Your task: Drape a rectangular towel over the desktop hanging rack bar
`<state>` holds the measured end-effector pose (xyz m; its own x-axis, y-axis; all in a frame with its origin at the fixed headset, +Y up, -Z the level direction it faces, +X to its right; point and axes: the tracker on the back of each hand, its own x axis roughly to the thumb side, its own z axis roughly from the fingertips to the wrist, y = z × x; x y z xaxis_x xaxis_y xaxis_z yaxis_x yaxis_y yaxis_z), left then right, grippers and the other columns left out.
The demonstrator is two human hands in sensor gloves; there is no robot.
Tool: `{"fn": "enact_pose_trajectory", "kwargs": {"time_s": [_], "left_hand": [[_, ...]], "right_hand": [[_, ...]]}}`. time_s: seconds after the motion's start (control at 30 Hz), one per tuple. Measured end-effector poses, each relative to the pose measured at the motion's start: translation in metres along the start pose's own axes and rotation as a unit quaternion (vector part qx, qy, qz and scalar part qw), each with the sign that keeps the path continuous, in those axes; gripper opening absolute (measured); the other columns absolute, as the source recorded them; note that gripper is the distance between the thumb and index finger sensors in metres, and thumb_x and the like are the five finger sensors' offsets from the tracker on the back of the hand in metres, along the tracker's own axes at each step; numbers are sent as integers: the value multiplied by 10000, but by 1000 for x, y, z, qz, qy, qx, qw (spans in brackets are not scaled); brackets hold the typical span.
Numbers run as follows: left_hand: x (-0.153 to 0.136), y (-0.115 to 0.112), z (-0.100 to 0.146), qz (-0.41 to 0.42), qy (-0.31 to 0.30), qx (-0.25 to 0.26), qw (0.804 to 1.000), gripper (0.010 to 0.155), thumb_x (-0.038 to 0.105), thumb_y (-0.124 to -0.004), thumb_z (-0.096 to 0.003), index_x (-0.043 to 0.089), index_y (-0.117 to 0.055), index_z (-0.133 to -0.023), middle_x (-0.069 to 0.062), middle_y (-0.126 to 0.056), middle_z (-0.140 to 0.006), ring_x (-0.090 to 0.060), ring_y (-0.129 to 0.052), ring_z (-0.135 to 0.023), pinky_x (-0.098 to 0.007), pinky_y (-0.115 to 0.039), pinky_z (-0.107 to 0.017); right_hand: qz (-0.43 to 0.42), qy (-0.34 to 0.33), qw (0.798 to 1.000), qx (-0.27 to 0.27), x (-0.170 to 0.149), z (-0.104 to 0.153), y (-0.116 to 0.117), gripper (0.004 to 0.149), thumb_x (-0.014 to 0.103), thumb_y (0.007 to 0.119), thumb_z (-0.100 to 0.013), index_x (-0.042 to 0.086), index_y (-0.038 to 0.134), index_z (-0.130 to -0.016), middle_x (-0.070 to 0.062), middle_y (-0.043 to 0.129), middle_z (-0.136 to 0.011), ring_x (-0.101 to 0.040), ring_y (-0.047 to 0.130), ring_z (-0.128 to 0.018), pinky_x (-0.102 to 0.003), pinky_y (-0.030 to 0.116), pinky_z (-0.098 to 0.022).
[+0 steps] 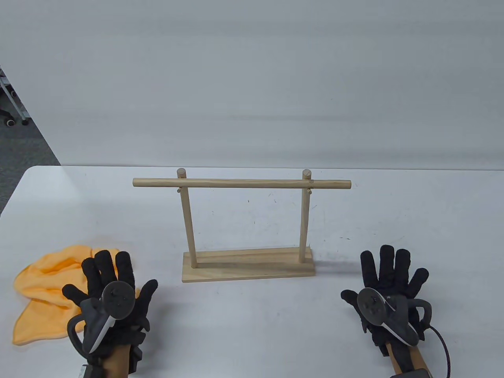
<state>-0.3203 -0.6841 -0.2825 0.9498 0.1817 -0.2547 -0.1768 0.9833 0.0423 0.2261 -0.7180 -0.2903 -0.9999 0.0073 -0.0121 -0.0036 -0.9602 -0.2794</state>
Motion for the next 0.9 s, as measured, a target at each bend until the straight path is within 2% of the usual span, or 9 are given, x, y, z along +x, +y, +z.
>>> {"fn": "enact_pose_trajectory", "kwargs": {"time_s": [0.13,0.2,0.33,0.43,0.5,0.57,0.67,0.8,0.9], "left_hand": [[-2,0,-1,7,4,-4,1000,907,778,-548,-504,471,105,-1052,55,239,-1135,-300,206,-1131,-758,113,-641],[-6,1,-1,16,13,-4,1000,885,758,-560,-518,464,70,-1066,26,79,-1222,-317,134,-1161,-763,102,-643],[-24,7,-3,26,61,-11,998,761,567,-667,-594,442,-152,-1141,-17,-298,-1276,-376,-120,-1207,-791,24,-648],[-42,8,-7,20,107,-61,992,690,403,-725,-600,400,-314,-1154,-41,-463,-1246,-407,-319,-1200,-822,-52,-648],[-54,0,-14,31,132,-150,979,716,358,-745,-600,399,-292,-1153,-48,-425,-1252,-413,-339,-1197,-827,-82,-660],[-56,-12,-19,39,116,-165,979,764,343,-798,-579,411,-295,-1150,-44,-350,-1264,-418,-309,-1203,-831,-98,-667],[-51,-32,-27,-32,126,-195,972,803,401,-841,-555,405,-301,-1149,-43,-260,-1265,-417,-249,-1202,-831,-113,-672],[-40,-40,-33,-109,96,-152,978,430,400,-839,-561,347,-703,-966,-46,-500,-1214,-414,-426,-1185,-821,-238,-719],[-31,-27,-30,-39,66,-155,985,409,405,-819,-563,268,-729,-938,-62,-691,-1116,-395,-576,-1138,-810,-289,-730]], "right_hand": [[6,-3,1000,9,2,-2,3,930,670,613,-317,242,157,-1005,-207,29,-1078,-553,95,-978,-808,137,-561],[7,-3,1000,17,2,-2,5,929,668,614,-319,241,155,-1005,-206,31,-1079,-553,101,-980,-808,138,-562],[10,-7,1000,29,5,-1,8,922,657,621,-326,238,159,-1005,-209,41,-1082,-552,117,-983,-808,141,-563],[10,-10,999,31,7,0,9,916,647,628,-331,236,164,-1006,-211,54,-1086,-552,133,-986,-808,147,-564],[7,-13,999,32,9,-1,9,912,641,632,-333,235,170,-1007,-211,64,-1089,-551,141,-988,-807,147,-566],[6,-15,999,36,11,-1,11,910,638,633,-334,235,172,-1007,-212,71,-1090,-550,150,-990,-807,149,-566],[11,-23,999,47,14,-1,14,907,633,636,-336,233,176,-1007,-213,78,-1092,-549,159,-991,-807,152,-567],[12,-31,998,47,17,0,14,889,612,648,-346,234,190,-1008,-212,97,-1097,-545,176,-995,-805,160,-571],[2,-37,998,42,20,0,11,875,594,658,-355,230,205,-1009,-211,129,-1104,-545,200,-998,-804,167,-574]]}}
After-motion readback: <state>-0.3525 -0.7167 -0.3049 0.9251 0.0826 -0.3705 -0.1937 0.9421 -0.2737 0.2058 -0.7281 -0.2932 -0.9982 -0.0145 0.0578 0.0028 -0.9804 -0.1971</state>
